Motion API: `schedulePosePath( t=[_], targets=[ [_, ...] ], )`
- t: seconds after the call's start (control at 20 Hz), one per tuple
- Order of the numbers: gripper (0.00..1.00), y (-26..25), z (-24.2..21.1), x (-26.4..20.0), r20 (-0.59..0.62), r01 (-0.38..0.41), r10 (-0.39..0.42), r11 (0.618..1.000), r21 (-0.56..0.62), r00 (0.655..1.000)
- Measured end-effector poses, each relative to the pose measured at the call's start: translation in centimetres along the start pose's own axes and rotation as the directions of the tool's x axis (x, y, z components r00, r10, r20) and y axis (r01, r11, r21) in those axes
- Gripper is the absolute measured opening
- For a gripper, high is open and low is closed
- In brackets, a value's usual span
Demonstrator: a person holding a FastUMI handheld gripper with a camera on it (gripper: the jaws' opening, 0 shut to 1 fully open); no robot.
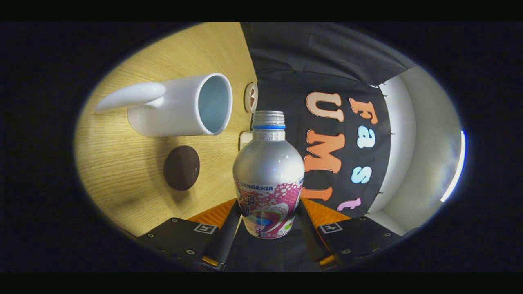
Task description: Take the bottle from table, then pour the juice into the cup, finally place the bottle on the coaster
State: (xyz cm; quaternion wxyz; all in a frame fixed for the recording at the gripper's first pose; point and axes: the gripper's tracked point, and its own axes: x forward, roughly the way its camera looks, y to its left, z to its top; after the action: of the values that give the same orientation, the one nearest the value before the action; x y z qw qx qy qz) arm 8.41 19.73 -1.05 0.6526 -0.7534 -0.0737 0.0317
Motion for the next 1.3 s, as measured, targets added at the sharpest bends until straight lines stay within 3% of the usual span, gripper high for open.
schedulePosePath(
  t=[1.3],
  targets=[
    [0.75,-0.9,0.3,0.5,0.008,0.007,-0.005,0.977,-0.212,1.0]
  ],
)
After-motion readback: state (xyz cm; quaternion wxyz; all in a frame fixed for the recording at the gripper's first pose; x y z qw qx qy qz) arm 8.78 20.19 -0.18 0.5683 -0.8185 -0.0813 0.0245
